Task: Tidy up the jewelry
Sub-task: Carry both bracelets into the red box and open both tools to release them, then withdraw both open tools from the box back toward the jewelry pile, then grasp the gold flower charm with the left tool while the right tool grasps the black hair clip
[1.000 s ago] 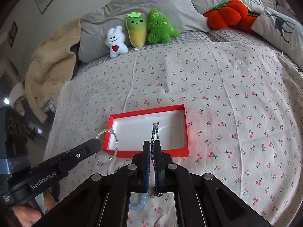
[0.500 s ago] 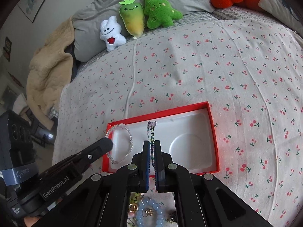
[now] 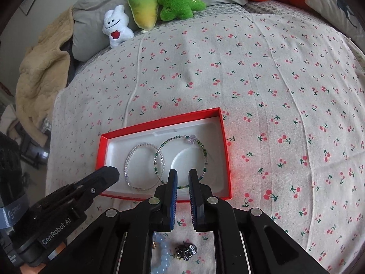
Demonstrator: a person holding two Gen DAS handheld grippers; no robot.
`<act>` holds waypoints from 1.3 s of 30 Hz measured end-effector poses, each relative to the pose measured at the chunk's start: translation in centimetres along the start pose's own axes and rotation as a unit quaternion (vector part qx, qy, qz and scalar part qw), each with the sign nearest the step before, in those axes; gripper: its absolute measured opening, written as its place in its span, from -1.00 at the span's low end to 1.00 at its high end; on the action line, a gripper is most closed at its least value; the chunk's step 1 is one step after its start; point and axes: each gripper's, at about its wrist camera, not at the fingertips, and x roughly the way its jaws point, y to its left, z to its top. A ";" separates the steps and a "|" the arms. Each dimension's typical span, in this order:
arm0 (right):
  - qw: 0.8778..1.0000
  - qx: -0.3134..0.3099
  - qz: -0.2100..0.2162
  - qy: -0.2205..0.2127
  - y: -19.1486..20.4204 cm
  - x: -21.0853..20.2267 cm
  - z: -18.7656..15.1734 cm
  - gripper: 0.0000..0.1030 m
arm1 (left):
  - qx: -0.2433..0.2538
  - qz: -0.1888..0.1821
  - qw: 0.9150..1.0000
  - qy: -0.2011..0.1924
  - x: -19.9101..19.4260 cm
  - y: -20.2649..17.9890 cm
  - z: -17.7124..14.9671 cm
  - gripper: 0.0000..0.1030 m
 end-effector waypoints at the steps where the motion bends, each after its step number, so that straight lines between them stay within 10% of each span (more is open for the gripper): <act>1: 1.000 -0.009 -0.009 -0.001 0.2 -0.5 -0.2 -0.78 | 0.003 0.006 1.000 0.002 -0.3 -0.4 -0.1 -0.20; 25: 0.992 -0.084 -0.039 0.081 -0.4 -3.3 -9.0 -0.57 | 0.060 0.089 0.992 0.063 -2.2 1.1 -7.5 0.59; 30: 0.994 -0.080 -0.031 0.074 -0.6 -3.5 -9.7 0.35 | 0.109 0.098 0.987 0.068 -1.8 1.3 -8.9 0.59; 39: 0.996 -0.030 -0.003 0.086 -1.7 -3.1 -9.6 0.35 | 0.073 0.078 0.992 0.069 -2.1 4.4 -10.1 0.59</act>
